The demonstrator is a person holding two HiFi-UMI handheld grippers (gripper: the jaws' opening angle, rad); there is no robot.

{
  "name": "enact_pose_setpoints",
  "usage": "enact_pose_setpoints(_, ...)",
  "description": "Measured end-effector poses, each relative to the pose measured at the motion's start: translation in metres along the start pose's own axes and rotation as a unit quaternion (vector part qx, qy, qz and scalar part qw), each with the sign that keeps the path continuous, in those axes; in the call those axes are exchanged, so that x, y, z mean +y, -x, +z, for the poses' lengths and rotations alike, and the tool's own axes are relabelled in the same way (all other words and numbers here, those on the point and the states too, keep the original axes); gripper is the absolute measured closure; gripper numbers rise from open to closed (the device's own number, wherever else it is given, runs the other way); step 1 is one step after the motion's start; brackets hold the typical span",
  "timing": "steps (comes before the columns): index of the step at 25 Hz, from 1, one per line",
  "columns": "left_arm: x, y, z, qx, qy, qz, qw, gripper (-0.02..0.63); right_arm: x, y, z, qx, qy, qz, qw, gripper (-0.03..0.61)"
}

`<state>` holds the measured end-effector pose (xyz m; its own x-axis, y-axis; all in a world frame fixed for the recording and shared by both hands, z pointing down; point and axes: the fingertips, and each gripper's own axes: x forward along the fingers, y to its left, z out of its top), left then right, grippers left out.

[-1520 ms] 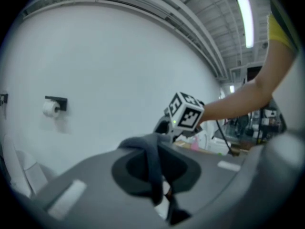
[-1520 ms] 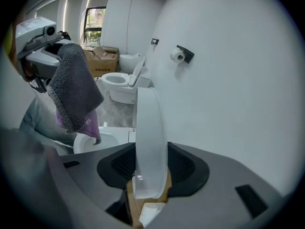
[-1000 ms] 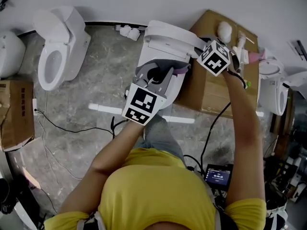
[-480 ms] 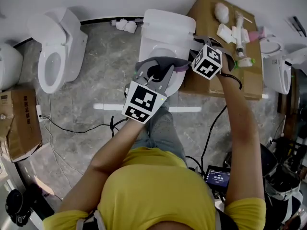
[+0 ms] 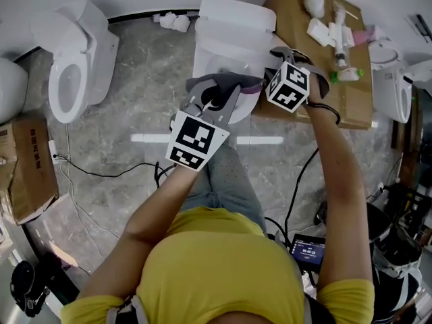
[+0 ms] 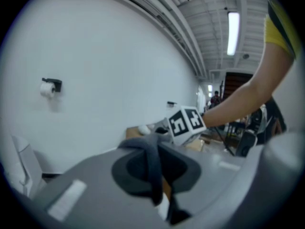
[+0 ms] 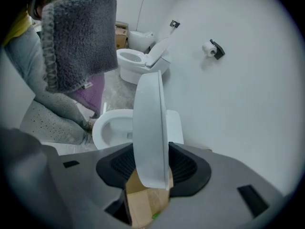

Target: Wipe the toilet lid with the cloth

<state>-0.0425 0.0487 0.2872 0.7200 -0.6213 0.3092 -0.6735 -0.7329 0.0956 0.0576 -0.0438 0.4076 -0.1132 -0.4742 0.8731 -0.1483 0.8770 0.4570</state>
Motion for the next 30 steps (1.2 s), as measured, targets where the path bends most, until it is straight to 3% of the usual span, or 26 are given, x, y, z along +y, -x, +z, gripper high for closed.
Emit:
enact_pose_setpoints(23,0.008,0.012,-0.067,0.040,0.042,0.058,0.9966,0.595,0.113,-0.036,-0.006,-0.003,0.023,0.001,1.000,0.348)
enact_pose_setpoints(30,0.003,-0.005,-0.085,0.051,0.039,0.043,0.9970,0.595,0.151,-0.056,-0.011,-0.001,0.034,0.009,0.999,0.324)
